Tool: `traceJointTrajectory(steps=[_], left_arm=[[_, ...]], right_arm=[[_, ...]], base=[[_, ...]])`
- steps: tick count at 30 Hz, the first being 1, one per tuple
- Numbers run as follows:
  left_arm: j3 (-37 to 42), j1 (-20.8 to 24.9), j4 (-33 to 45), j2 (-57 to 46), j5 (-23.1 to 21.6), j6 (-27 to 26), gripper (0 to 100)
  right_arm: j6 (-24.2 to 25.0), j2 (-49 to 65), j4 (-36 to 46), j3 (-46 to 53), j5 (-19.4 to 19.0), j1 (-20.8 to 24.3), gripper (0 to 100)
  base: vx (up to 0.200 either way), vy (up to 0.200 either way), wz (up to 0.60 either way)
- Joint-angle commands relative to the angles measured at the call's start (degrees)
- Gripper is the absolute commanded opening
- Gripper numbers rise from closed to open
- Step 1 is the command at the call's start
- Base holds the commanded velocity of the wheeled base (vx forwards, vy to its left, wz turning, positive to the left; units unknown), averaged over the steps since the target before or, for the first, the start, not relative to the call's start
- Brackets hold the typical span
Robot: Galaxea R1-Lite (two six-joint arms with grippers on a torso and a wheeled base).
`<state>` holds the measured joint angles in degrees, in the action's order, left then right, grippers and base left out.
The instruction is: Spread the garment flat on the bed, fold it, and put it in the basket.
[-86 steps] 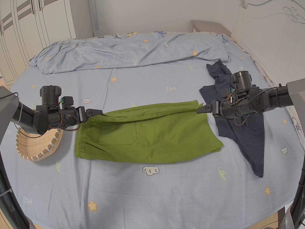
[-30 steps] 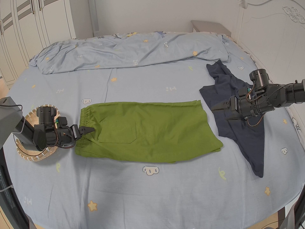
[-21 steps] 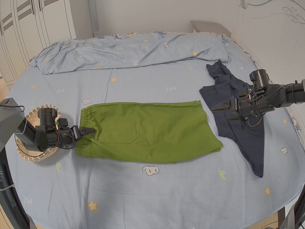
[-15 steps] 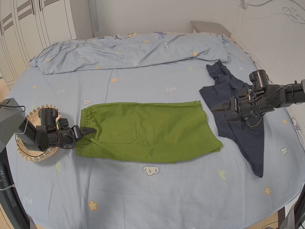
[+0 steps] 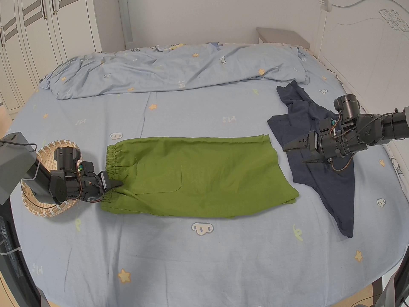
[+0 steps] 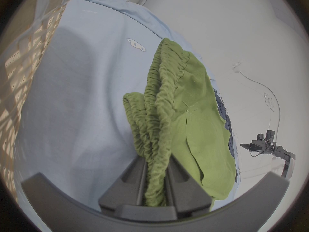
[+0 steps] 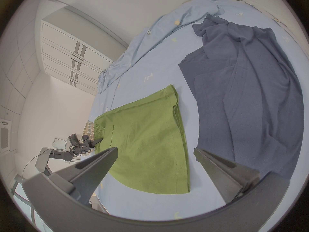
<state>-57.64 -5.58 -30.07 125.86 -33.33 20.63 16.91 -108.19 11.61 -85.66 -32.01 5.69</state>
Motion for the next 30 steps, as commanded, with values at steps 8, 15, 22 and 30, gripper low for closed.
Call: traceJointTrajectory(steps=[8, 15, 22, 30], left_arm=[[1.4, 0.7, -0.2, -8.7, 0.6, -0.2, 0], [2.2, 0.7, 0.6, -13.4, 0.6, -0.2, 0], [2.2, 0.7, 1.3, -12.9, 0.6, -0.6, 0], [2.0, 0.7, 1.3, -12.0, 0.6, -0.7, 0]], right_arm=[[-0.2, -0.3, 0.0, 0.0, -0.1, -0.1, 100], [-0.8, -3.9, 1.0, -0.5, -0.1, -0.6, 100], [-2.7, -7.9, 2.8, -0.3, -0.1, 0.9, 100], [-2.8, -9.3, 4.7, -0.1, -0.1, 2.2, 100]], base=[[0.000, 0.000, 0.00], [0.000, 0.000, 0.00], [0.000, 0.000, 0.00], [0.000, 0.000, 0.00]])
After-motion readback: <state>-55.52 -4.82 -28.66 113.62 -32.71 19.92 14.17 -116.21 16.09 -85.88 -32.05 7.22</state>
